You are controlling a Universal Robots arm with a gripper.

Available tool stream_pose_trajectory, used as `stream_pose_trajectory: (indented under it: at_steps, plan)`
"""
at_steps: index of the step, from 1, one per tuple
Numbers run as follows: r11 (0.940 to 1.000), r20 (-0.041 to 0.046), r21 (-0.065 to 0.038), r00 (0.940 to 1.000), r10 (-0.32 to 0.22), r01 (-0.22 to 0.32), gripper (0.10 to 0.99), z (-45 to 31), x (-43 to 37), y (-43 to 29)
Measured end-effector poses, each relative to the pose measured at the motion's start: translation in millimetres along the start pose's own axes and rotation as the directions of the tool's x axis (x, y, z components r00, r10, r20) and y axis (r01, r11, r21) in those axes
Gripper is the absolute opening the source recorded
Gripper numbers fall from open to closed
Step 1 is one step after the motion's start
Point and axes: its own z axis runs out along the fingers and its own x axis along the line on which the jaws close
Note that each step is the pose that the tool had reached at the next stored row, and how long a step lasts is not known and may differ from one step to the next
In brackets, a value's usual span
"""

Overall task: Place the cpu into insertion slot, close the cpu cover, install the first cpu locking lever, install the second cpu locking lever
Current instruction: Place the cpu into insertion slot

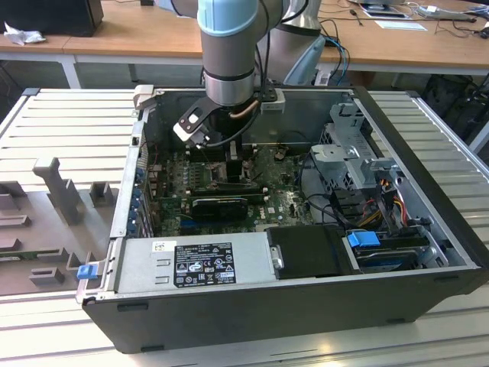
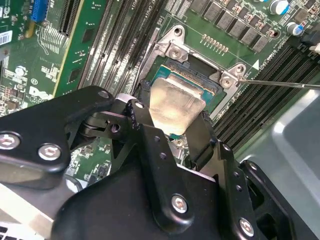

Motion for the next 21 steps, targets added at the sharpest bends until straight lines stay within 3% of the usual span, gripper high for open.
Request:
stream_pose_trajectory:
  at_steps: [11,18,19,21]
  plan:
    - [0.9998,-0.0022,0.000,0.9998,-0.018,0.018,0.529,8.4,2.6,-0.7]
    - [0.9998,-0.0026,0.000,0.9998,-0.018,0.018,0.529,9.6,2.7,-0.7]
    - [0.9998,-0.0024,0.000,0.9998,-0.018,0.018,0.604,9.8,3.3,-0.8]
    - [0.9998,-0.0023,0.000,0.9998,-0.018,0.018,0.604,10.2,8.1,-0.9]
